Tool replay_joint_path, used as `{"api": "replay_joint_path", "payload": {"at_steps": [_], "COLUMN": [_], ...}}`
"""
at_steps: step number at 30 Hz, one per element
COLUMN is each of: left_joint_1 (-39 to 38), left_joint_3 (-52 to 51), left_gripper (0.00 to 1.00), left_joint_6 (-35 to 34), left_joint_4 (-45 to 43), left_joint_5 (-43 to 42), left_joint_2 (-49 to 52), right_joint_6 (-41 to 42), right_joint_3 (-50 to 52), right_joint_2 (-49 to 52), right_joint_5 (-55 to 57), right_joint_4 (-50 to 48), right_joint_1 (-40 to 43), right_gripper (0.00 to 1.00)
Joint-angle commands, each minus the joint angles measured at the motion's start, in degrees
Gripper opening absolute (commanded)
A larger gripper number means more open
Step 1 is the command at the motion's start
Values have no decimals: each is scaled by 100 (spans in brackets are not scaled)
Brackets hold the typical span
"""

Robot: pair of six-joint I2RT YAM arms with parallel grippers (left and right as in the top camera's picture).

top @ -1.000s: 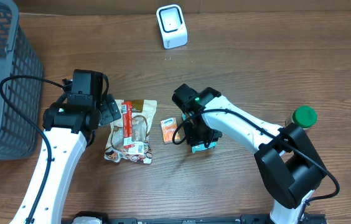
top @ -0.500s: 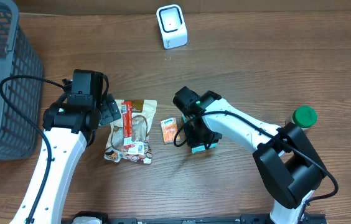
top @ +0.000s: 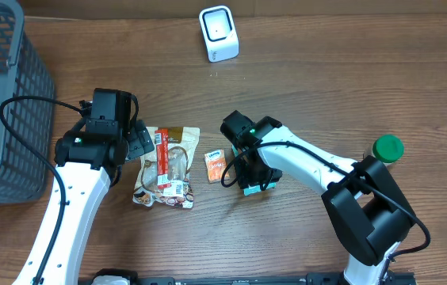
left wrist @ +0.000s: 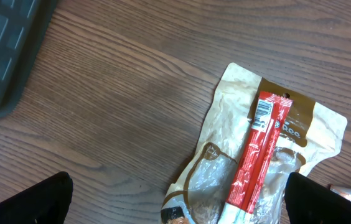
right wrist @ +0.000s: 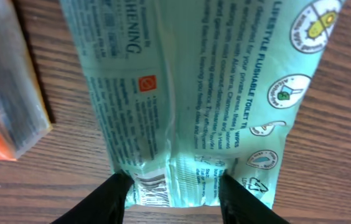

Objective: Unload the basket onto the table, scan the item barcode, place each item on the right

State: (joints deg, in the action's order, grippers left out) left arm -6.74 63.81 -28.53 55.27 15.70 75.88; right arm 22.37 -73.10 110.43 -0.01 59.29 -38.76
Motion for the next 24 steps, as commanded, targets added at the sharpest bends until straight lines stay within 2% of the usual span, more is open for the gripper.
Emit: {"api": "replay_joint_path", "payload": {"at_steps": [1, 13, 24], "left_joint_1": [-2, -2, -2], "left_joint_3": [94, 94, 94], "left_gripper": [100, 100, 100], "left_joint_6": [22, 22, 22], "left_joint_4": [-2, -2, -4], "left_joint_5": [76, 76, 76], "left_joint_2": [-24, -24, -24], "right_joint_6": [28, 31, 31], "right_joint_3": [-323, -411, -411], "right_joint_2": [-4, -4, -4], "right_joint_5": [-15, -15, -15], "right_joint_4": [190, 688, 662], "right_joint_1": [-11, -13, -17], "right_gripper": [57, 57, 51]}}
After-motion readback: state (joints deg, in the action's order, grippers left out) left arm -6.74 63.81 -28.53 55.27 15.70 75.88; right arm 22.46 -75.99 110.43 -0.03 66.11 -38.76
